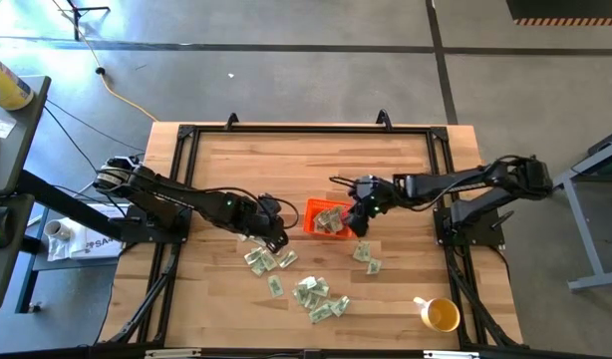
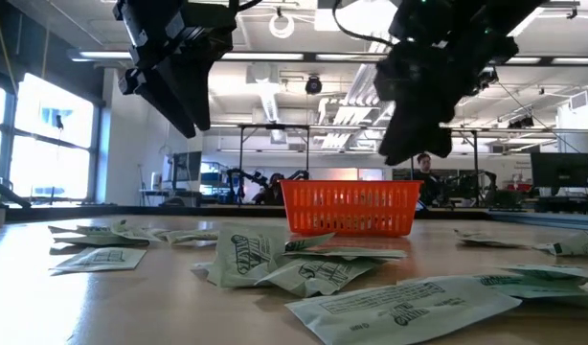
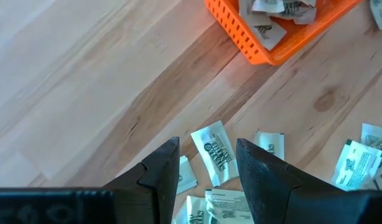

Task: Pick and place Stevia / Truvia into bins
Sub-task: Put the white stevia packet into the orange bin

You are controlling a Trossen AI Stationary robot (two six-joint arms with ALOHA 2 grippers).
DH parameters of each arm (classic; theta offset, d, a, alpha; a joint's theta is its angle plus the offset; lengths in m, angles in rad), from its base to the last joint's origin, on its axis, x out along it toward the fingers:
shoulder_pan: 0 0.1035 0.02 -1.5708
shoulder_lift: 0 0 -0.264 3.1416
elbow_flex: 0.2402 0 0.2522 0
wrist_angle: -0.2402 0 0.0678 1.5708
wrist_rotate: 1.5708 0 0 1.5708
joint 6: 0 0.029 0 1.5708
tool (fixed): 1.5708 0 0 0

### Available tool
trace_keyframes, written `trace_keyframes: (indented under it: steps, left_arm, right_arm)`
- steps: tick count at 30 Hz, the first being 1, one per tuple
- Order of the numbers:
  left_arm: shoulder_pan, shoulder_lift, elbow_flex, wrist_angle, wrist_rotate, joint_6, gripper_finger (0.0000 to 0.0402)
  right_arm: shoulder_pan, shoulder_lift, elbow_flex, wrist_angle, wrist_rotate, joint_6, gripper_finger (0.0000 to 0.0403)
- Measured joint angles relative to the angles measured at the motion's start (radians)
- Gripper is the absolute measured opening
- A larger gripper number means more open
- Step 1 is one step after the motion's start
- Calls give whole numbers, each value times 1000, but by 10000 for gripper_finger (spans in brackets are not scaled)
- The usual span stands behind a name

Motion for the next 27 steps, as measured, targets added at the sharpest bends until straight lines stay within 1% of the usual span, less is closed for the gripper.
trace_keyframes:
  steps: [5, 8, 12, 14, 19, 23, 27]
  left_arm:
    - [3, 0, 0, 0, 1, 23, 193]
    - [26, 0, 0, 4, 24, 44, 193]
    - [67, 0, 0, 14, 51, 86, 193]
    - [83, 0, 0, 11, 57, 100, 193]
    - [93, 0, 0, 12, 75, 126, 193]
    - [91, 0, 0, 18, 76, 142, 193]
    - [92, 0, 0, 18, 75, 139, 193]
  right_arm:
    - [81, -66, 0, -293, 9, -138, 182]
    - [148, -69, 0, -388, 3, -208, 195]
    - [255, -46, -5, -386, 18, -344, 202]
    - [303, -29, -10, -384, 23, -387, 200]
    - [414, 30, -10, -368, 23, -382, 196]
    - [493, 95, -10, -301, 8, -382, 198]
    - [533, 145, -10, -243, 63, -344, 204]
